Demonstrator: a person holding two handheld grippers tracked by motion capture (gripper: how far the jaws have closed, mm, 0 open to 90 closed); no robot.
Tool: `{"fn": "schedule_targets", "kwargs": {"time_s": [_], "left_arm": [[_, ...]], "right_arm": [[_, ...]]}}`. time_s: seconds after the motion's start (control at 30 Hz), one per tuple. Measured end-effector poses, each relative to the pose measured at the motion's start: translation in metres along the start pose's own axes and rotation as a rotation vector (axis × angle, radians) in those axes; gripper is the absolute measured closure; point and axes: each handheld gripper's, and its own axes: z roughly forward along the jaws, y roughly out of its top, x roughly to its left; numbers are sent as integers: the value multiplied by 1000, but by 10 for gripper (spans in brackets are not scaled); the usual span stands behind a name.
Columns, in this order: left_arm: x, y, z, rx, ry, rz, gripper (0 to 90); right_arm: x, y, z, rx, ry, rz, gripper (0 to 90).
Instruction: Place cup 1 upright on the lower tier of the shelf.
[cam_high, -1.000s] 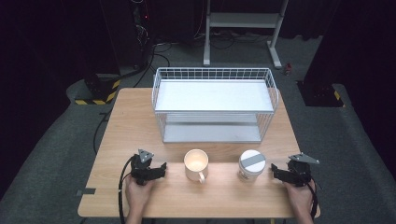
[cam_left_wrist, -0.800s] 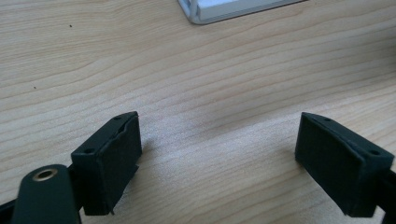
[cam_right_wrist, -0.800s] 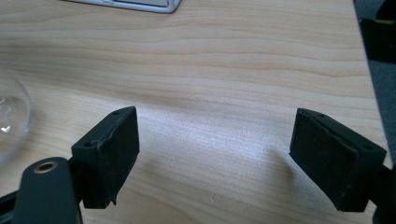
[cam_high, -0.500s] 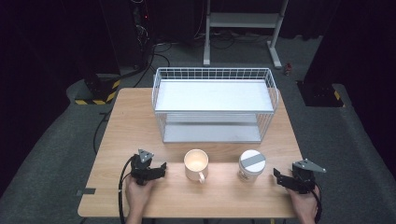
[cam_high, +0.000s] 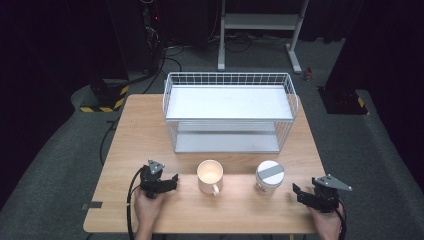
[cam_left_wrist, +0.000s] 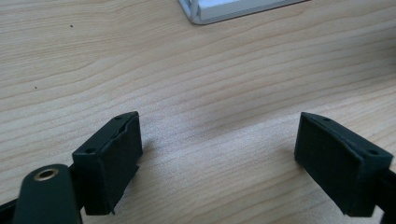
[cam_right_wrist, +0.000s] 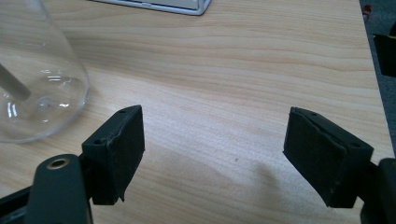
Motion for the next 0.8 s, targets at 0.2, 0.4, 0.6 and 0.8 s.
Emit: {"fn": "schedule_targets", "kwargs": {"time_s": [0.2, 0.4, 0.6, 0.8], "left_arm": [[0, 0, 0, 0, 0, 0, 154], [0, 0, -1, 6, 0, 6, 155], [0, 0, 0, 4, 0, 3, 156], [0, 0, 0, 5, 0, 4, 156]], "right_arm": [[7, -2, -6, -11, 15, -11, 198], [17, -6, -13, -18, 45, -46, 182], [26, -9, -17, -26, 68, -54, 158], [36, -11, -19, -33, 100, -67, 143]]}}
